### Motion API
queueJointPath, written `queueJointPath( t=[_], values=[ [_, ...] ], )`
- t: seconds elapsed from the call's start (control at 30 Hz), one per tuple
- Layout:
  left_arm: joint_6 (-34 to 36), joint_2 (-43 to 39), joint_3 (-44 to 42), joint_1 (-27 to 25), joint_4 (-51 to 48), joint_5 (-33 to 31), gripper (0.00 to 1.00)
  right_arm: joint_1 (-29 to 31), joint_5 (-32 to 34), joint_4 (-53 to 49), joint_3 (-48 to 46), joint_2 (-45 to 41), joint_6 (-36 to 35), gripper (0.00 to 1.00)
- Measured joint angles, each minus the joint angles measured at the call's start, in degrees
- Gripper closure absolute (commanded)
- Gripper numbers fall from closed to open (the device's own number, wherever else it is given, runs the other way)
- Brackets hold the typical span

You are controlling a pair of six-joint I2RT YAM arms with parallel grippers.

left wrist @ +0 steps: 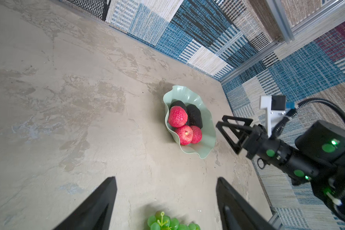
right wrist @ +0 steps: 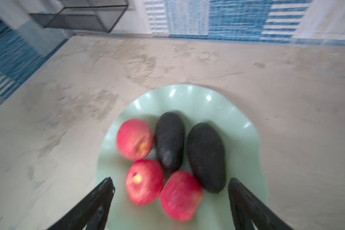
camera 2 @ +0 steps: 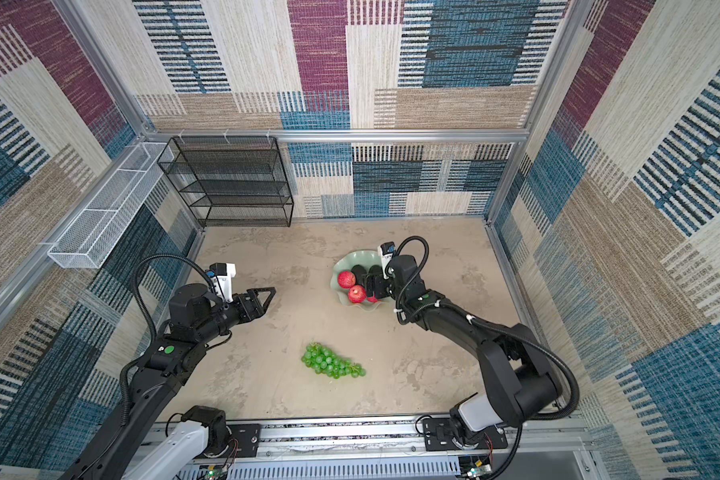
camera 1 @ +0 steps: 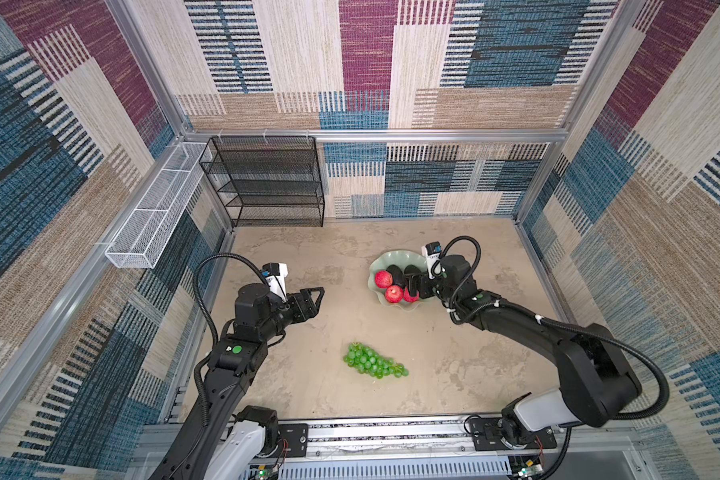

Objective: Place and organize the fake fruits in the fruit bowl
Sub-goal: 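Reach the right gripper to the green grapes and grasp the bunch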

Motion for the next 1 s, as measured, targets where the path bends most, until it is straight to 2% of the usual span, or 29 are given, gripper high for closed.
queueJointPath(
  t=[0.17,0.37,0.7,0.77,0.9,1.0],
  values=[
    [1.36,-0.48,0.09,0.00,0.72,0.02,0.18,14.45,-10.05,5.60,-10.38,-7.87,-6.73,0.05],
    [1.77,-1.27,0.13,0.00,0.72,0.02,0.18,24.15,-11.58,9.22,-12.59,-2.58,-8.17,0.05],
    [1.77,-4.00,-0.15,0.00,0.63,-1.18,0.18,29.44,-8.74,14.34,-11.30,11.78,-7.87,0.09],
    [1.77,-4.35,-0.31,0.00,0.57,-1.20,0.18,29.62,-8.15,15.34,-11.28,13.22,-7.72,0.13],
    [1.79,-4.61,-0.44,0.00,0.26,-1.29,0.18,29.70,-6.43,17.29,-11.37,15.43,-6.73,0.39],
    [1.79,-4.68,-0.61,0.00,0.22,-1.44,0.18,29.73,-5.09,17.84,-11.15,16.68,-5.90,0.51]
  ],
)
